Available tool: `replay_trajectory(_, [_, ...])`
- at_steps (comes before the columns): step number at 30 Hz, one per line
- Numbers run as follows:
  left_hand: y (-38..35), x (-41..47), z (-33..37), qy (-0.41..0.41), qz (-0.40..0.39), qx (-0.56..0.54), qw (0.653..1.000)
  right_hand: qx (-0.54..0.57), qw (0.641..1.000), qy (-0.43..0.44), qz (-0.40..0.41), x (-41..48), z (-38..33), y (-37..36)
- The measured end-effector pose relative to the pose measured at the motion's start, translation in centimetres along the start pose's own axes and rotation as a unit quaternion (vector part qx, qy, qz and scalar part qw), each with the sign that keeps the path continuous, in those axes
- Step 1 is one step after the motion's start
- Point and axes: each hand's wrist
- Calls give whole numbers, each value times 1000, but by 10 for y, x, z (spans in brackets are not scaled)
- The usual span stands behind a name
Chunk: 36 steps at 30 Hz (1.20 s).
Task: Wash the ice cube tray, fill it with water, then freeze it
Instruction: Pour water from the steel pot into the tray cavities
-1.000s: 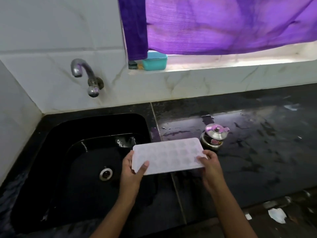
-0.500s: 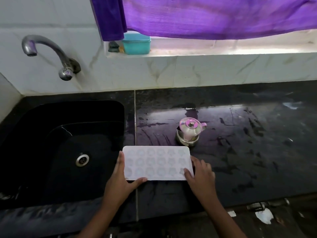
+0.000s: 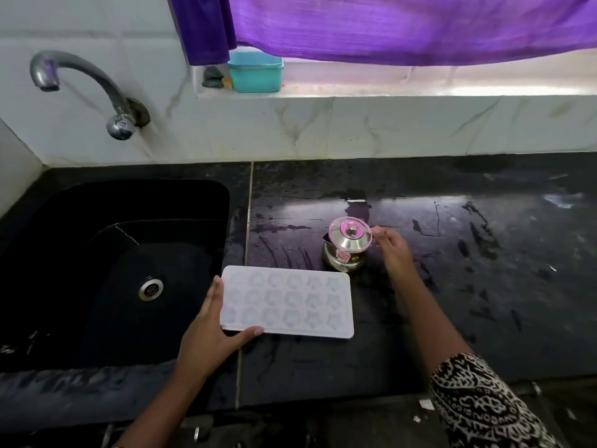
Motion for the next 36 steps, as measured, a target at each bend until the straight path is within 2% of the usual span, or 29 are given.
replay_trajectory(2, [0,1,-1,2,1,2,1000,42,999,-7,-6,1,7,-3])
replay_trajectory(7, [-2,0,1,3,10,10,1000,166,985,1,40,-1,18,-6])
replay_trajectory(15, [-3,0,2,3,19,31,999,363,927,4,88,1,20,-25])
replay_trajectory(22, [-6,-3,3,8,30,51,998,415,898,20,143,5,21,-36])
replay_trajectory(26, [-11,-3,4,36,25,58,997,428,889,16,162,7,12,-28])
replay_trajectory(36, [-36,30,53,31,39,101,994,423,895,59,131,4,-37,10])
Point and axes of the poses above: each hand's wrist, its own x-axis towards the middle knuckle, its own y-axis out of the back of the hand, z = x × y, and after that the axes turned 6 degrees about y, right-handed
